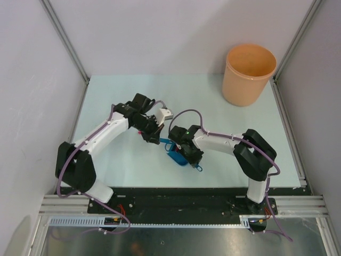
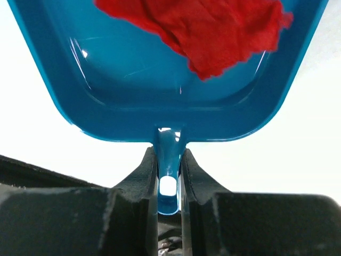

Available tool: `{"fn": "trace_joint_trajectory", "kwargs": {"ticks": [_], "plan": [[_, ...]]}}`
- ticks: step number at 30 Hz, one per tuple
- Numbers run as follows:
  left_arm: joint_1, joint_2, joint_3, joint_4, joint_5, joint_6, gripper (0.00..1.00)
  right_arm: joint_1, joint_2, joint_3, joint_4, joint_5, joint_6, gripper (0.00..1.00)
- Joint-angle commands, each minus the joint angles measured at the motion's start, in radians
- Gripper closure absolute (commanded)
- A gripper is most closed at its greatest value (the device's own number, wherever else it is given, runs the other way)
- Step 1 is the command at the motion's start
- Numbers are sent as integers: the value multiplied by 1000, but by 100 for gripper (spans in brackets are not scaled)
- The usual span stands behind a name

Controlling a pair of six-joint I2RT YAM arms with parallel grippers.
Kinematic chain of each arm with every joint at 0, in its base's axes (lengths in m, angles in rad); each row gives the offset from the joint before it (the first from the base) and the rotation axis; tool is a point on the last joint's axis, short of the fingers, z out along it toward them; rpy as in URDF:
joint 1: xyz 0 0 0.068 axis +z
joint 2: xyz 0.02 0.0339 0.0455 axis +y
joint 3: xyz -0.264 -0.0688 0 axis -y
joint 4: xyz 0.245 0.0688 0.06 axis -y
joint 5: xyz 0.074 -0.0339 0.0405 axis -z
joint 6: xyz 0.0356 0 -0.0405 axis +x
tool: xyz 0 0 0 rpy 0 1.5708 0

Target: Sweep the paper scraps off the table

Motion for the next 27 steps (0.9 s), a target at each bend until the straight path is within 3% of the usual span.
{"fn": "trace_joint_trajectory", "kwargs": {"ticks": [1,6,13,21,27], "plan": [[12,-93,-4,-48,68,37,100,-17,-29,15,66,70,6,100],[53,-95,2,-48,-89,-6,100,-14,-76,-22,111,128,9,100],[84,-145,20,-46,-142,-9,100,4,-128,-36,112,160,-15,100],[204,-207,86,-42,-147,-26,100,6,-240,-35,65,154,-53,100],[227,-248,54,-31,-199,-16,100,6,-309,-4,20,152,-69,100]]}}
